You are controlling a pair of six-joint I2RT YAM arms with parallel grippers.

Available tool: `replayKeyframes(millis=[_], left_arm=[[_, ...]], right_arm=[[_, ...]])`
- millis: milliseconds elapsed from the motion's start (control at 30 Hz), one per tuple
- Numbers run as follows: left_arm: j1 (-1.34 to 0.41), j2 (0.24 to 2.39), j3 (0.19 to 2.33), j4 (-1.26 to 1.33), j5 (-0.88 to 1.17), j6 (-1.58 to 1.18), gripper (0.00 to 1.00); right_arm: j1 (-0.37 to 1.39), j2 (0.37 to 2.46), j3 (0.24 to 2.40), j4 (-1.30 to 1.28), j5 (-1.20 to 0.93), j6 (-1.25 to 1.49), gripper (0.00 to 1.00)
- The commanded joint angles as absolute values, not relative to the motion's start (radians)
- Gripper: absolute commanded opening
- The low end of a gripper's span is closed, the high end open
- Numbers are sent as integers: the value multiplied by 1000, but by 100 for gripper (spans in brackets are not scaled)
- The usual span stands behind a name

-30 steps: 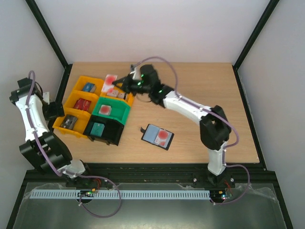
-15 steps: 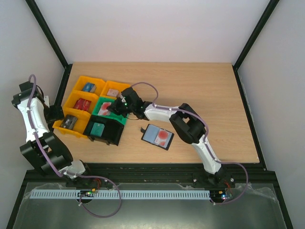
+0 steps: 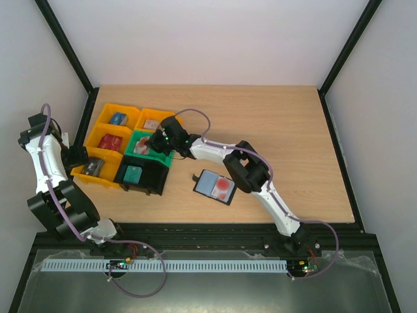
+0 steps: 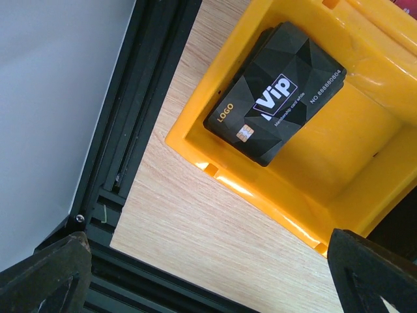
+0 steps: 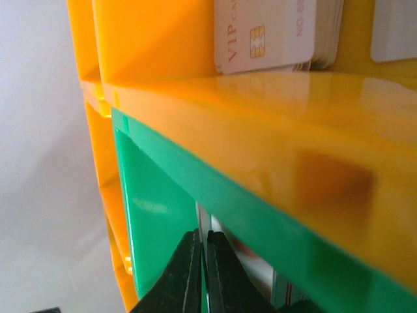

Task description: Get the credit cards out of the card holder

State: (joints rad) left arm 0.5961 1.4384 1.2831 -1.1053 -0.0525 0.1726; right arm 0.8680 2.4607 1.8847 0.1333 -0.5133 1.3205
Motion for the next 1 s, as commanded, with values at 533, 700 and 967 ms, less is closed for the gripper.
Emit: replayKeyframes(millis=[533, 700, 967], left_arm=[[598, 1469, 1386, -1127, 56, 192, 99], [544, 1482, 1440, -1102, 106, 241, 99], [362, 1550, 1614, -1061, 181, 277, 99]], right_arm=[[930, 2588, 2238, -363, -371, 1206, 57], [929, 2486, 2228, -474, -305, 1102, 93], [927, 2278, 2204, -456, -303, 929, 99]])
